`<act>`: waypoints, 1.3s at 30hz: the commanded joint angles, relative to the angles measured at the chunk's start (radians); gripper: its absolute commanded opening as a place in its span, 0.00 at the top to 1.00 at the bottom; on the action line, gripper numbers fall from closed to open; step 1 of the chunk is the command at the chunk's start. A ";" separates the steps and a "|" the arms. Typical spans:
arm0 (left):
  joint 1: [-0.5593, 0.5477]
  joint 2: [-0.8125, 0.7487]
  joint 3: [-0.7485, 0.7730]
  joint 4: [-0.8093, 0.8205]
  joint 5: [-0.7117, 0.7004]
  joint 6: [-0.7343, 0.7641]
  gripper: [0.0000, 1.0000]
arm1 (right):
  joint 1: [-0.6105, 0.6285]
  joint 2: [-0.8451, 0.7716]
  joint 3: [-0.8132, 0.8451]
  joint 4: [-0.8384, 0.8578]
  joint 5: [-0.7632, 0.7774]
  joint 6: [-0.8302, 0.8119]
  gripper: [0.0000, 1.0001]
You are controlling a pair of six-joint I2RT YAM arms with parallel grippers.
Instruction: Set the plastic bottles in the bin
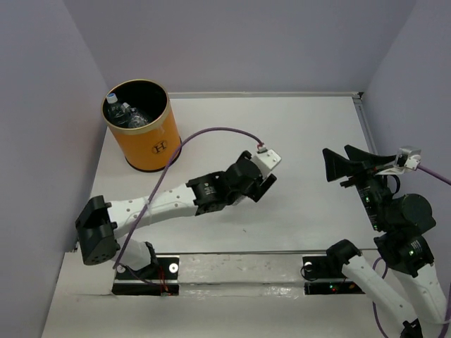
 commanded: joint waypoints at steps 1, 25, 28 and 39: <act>0.096 -0.160 0.034 0.088 -0.048 -0.112 1.00 | -0.003 0.040 -0.009 0.045 -0.064 0.027 0.17; 0.913 -0.063 0.564 0.282 -0.052 -0.209 1.00 | -0.003 0.184 -0.161 0.172 -0.334 0.136 0.17; 0.965 -0.043 0.487 0.380 -0.130 -0.175 1.00 | -0.003 0.179 -0.170 0.189 -0.354 0.136 0.18; 1.077 -0.035 0.216 0.603 -0.144 -0.180 1.00 | -0.003 0.188 -0.201 0.221 -0.397 0.130 0.18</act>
